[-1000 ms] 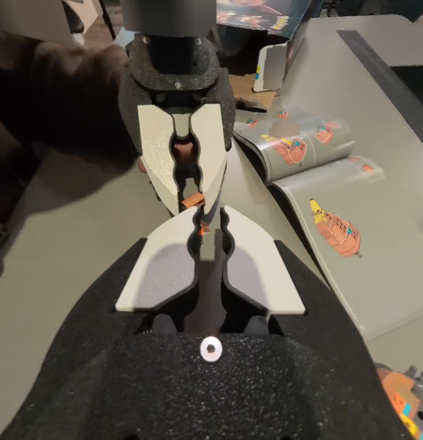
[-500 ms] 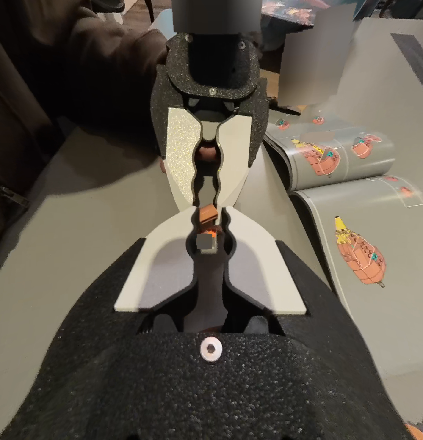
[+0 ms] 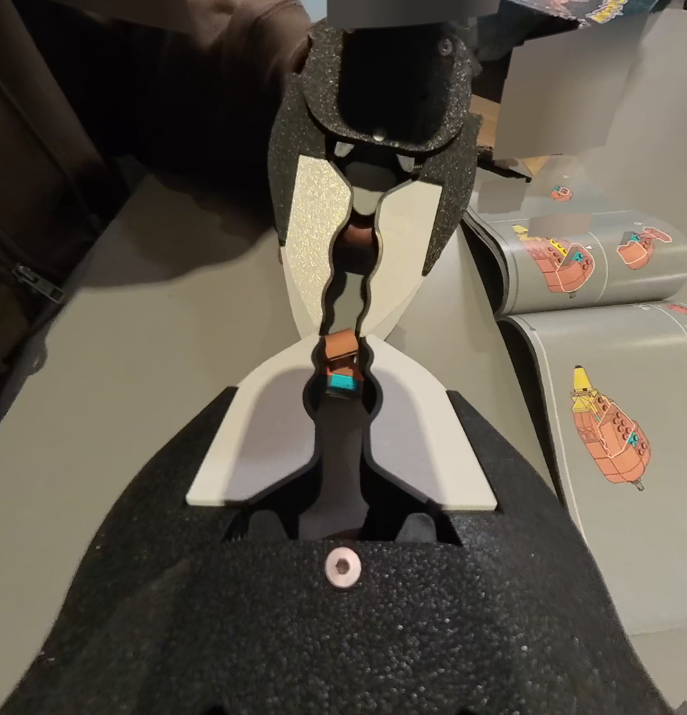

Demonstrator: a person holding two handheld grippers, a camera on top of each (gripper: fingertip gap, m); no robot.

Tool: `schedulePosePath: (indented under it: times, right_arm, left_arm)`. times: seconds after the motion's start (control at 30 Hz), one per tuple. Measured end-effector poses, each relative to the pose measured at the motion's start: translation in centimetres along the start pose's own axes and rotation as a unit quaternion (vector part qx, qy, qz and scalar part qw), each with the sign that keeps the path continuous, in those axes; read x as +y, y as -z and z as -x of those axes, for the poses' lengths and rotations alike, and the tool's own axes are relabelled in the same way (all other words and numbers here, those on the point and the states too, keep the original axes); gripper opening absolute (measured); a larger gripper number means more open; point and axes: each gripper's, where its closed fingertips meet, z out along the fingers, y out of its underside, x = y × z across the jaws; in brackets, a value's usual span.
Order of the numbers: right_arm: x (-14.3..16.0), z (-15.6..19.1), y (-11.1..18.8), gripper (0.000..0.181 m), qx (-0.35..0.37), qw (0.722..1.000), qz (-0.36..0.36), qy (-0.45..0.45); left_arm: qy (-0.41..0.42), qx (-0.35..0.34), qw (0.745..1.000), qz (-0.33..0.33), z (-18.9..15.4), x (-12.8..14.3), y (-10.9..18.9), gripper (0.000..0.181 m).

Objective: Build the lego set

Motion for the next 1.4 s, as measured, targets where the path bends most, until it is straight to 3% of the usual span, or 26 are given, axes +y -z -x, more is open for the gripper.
schedulePosePath:
  times: [0.83,1.17,1.4]
  right_arm:
    - [1.4,1.2,-0.9,0.017,-0.007,0.998,0.056,0.032]
    - [1.1,0.1,-0.5,0.017,0.017,0.999,0.04,0.007]
    - [1.4,-1.4,1.0,0.016,0.07,0.997,0.02,-0.038]
  left_arm:
    - [-0.008,0.021,0.999,0.031,-1.0,0.7,-0.4,0.017]
    - [0.012,-0.002,1.0,0.007,0.0,0.1,0.0,0.018]
    - [0.004,-0.025,0.999,0.021,1.1,0.9,0.8,0.046]
